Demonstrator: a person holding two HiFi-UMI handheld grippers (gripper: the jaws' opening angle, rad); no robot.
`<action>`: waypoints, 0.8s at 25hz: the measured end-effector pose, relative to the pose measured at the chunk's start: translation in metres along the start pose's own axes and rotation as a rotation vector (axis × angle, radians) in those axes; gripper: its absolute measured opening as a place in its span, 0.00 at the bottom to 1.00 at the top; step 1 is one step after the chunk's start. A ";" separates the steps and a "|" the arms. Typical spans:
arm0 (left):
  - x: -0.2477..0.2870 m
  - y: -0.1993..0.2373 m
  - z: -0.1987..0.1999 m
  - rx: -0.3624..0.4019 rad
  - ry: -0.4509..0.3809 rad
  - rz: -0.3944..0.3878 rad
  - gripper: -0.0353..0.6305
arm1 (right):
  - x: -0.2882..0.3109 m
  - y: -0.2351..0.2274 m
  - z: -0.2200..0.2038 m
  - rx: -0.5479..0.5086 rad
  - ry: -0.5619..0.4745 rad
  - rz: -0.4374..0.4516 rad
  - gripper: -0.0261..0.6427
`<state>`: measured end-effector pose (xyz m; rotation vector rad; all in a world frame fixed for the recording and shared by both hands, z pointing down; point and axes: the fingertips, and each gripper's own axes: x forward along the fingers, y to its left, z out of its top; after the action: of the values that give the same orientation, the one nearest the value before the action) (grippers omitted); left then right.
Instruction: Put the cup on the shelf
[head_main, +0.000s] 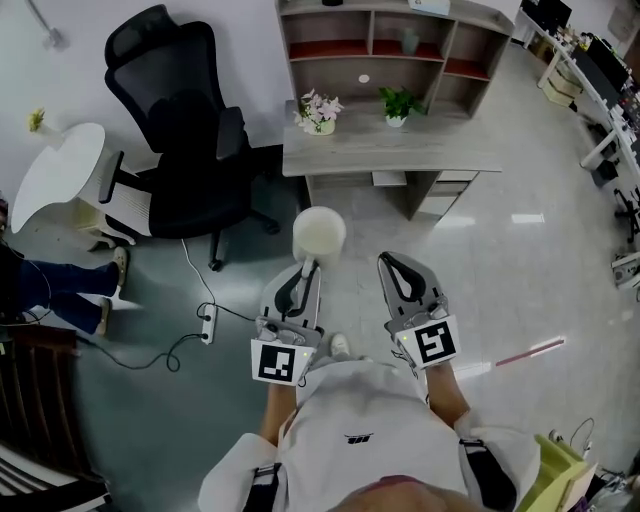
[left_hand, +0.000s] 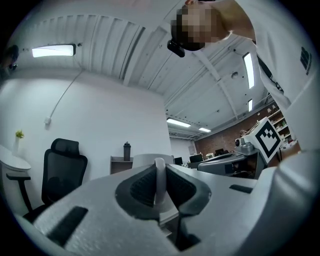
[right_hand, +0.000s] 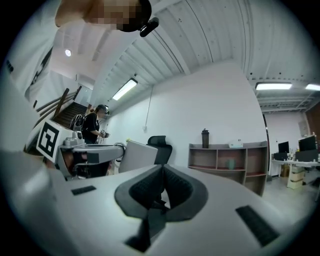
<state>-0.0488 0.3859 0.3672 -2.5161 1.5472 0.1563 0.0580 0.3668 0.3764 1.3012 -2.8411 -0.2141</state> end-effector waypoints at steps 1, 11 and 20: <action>0.002 0.003 -0.001 -0.003 0.000 -0.004 0.13 | 0.004 0.000 -0.001 0.003 0.001 -0.005 0.08; 0.022 0.033 -0.012 -0.015 0.004 -0.053 0.13 | 0.036 -0.001 -0.007 -0.002 0.009 -0.051 0.08; 0.037 0.043 -0.016 -0.024 -0.004 -0.078 0.13 | 0.048 -0.009 -0.010 -0.010 0.025 -0.079 0.09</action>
<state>-0.0704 0.3316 0.3713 -2.5882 1.4521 0.1694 0.0337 0.3235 0.3833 1.4058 -2.7671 -0.2111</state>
